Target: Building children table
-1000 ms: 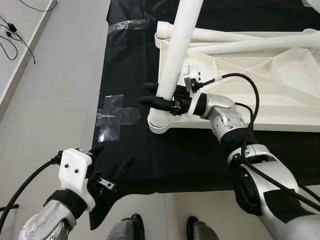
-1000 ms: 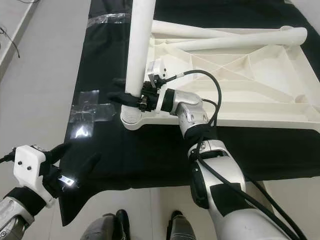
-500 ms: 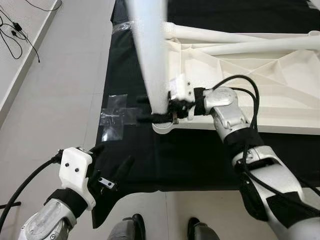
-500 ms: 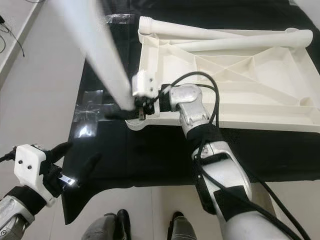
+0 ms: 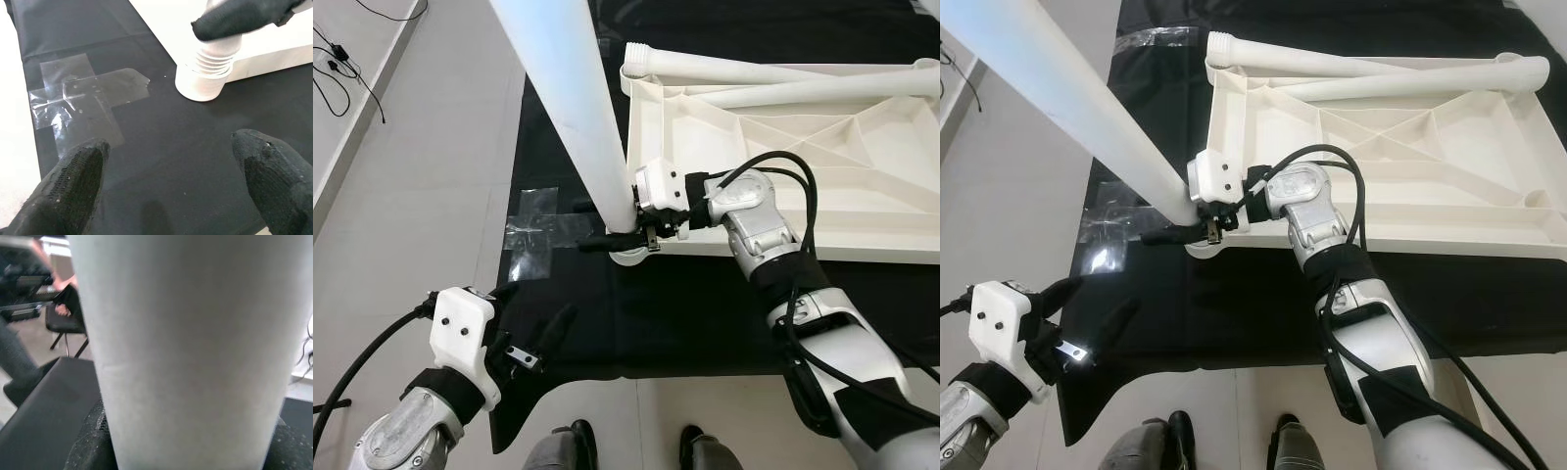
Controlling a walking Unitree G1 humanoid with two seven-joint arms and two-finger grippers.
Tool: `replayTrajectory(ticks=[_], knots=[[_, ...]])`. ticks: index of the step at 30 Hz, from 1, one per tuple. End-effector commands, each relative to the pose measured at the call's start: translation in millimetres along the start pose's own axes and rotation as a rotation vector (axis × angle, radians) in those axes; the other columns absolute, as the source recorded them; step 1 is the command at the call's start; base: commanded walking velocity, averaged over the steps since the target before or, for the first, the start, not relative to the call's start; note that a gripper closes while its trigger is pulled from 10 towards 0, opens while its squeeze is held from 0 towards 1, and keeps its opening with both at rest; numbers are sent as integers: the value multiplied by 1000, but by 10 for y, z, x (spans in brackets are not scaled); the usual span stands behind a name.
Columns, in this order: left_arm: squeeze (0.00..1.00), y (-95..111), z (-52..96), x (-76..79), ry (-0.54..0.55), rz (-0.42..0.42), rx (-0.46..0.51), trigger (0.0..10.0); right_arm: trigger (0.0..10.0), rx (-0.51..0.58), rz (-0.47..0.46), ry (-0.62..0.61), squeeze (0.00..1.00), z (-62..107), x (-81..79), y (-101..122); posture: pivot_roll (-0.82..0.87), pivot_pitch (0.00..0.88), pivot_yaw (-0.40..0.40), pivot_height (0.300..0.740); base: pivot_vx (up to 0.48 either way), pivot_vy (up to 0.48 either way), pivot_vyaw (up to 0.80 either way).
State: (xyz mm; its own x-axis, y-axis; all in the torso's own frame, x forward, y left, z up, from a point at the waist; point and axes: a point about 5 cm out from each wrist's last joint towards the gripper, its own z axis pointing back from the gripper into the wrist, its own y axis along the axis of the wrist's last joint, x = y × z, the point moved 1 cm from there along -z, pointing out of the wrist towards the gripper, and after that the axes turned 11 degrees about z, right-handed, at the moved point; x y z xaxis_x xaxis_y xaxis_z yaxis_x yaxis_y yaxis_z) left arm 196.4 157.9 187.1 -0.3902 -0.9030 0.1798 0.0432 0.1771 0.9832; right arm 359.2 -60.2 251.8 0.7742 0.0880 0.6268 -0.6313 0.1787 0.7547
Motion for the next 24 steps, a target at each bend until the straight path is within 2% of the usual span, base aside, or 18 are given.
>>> replayTrajectory(ticks=[1, 4, 6, 9, 11, 14, 16, 18, 21, 24], knots=[[0, -49, 31, -19, 8, -8, -29, 10000, 10000, -80, -239, 14, 0, -62, -287, -379, 76, 295, 48, 740, 0, 0, 0], [0, -54, 37, -16, 8, -8, -30, 10000, 10000, -110, -290, -23, 0, -80, -320, -455, 76, 293, 49, 740, 0, 0, 0], [0, -54, 37, -16, 8, -8, -30, 10000, 10000, -110, -290, -23, 0, -80, -320, -455, 76, 293, 49, 740, 0, 0, 0], [0, -68, 58, -8, 6, -5, -37, 10000, 10000, -88, -430, -147, 0, -137, -383, -567, 75, 284, 54, 740, 0, 0, 0], [0, -72, 64, -5, 5, -4, -39, 10000, 10000, -78, -464, -191, 0, -149, -396, -596, 76, 284, 55, 740, 0, 0, 0], [0, -75, 69, -3, 4, -3, -41, 10000, 10000, -76, -481, -225, 0, -154, -403, -616, 78, 284, 55, 740, 0, 0, 0], [0, -76, 77, 1, 4, -2, -44, 10000, 10000, -84, -540, -328, 0, -165, -411, -674, 80, 289, 56, 740, 0, 0, 0], [0, -76, 77, 1, 4, -2, -44, 10000, 10000, -84, -540, -328, 0, -165, -411, -674, 80, 289, 56, 740, 0, 0, 0], [0, -73, 81, 3, 4, -2, -44, 10000, 10000, -85, -583, -410, 0, -182, -419, -703, 80, 295, 55, 740, 0, 0, 0], [0, -70, 84, 5, 4, -2, -44, 10000, 10000, -86, -589, -448, 0, -208, -439, -704, 83, 298, 53, 740, 0, 0, 0]])
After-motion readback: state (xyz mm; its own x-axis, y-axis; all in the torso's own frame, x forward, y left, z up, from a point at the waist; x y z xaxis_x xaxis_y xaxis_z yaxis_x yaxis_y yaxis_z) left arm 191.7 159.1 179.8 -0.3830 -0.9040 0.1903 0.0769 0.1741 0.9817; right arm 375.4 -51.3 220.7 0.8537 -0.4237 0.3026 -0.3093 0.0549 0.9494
